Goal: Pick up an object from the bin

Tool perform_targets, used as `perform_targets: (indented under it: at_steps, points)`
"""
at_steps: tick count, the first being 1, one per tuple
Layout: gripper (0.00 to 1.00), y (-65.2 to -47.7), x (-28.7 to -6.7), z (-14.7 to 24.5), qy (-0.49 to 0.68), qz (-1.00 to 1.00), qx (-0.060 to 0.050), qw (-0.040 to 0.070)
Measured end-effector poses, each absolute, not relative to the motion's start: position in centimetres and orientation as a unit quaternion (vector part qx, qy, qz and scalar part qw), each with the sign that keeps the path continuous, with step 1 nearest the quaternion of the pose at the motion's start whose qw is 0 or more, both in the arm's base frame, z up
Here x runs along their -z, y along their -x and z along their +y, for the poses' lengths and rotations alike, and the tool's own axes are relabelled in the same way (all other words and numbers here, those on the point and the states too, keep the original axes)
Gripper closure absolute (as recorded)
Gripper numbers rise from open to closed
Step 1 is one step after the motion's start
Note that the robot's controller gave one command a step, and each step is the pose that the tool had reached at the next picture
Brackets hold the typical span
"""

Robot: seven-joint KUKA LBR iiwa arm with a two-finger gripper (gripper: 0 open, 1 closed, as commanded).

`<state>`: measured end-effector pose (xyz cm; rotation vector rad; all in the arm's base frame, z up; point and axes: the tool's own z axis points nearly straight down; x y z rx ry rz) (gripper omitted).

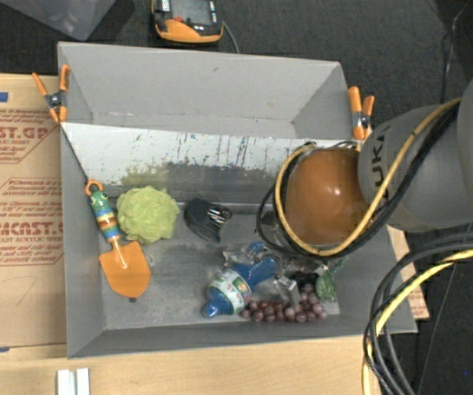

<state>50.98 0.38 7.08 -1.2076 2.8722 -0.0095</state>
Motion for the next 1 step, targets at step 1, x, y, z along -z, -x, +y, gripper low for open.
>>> perform_targets:
  at_steps: [1]
  points:
    - [0.00, -51.12, -7.18, -2.83, 0.369, 0.929, 0.005, 0.015]
